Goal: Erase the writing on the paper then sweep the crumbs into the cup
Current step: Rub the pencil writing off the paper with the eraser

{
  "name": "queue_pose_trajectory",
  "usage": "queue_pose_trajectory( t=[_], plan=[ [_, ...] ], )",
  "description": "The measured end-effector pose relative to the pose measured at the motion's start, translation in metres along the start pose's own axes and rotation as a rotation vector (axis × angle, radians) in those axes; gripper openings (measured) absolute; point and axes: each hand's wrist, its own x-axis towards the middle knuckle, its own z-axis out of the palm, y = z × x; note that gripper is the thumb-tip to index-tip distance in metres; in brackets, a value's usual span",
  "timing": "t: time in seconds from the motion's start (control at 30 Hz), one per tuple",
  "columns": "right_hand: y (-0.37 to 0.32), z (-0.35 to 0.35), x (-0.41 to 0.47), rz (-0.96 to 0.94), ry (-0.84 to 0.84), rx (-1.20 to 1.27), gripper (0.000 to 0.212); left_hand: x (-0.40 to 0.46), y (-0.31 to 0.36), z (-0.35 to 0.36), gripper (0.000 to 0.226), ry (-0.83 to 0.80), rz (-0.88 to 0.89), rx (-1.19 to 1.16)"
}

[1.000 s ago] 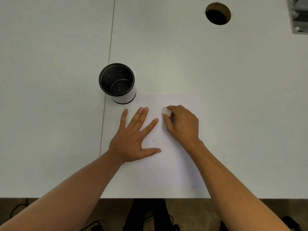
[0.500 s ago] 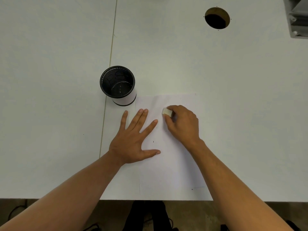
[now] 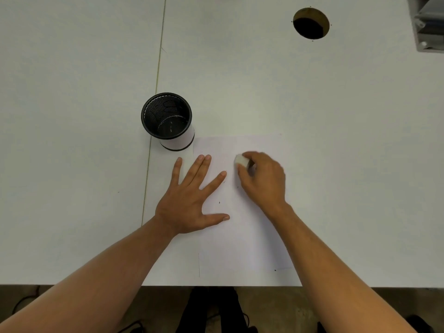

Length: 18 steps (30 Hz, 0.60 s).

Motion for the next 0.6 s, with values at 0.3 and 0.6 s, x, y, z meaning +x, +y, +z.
queue_pose_trajectory(
  t=[0.3,0.6],
  plan=[
    [0.0,0.002,0.005,0.015,0.049,-0.049,0.022,0.0,-0.001,0.002,0.096,0.018,0.007,0.005],
    [-0.004,0.006,0.006,-0.035,-0.003,-0.081,0.025,-0.001,0.0,0.0,0.097,0.01,-0.001,-0.012]
  ],
)
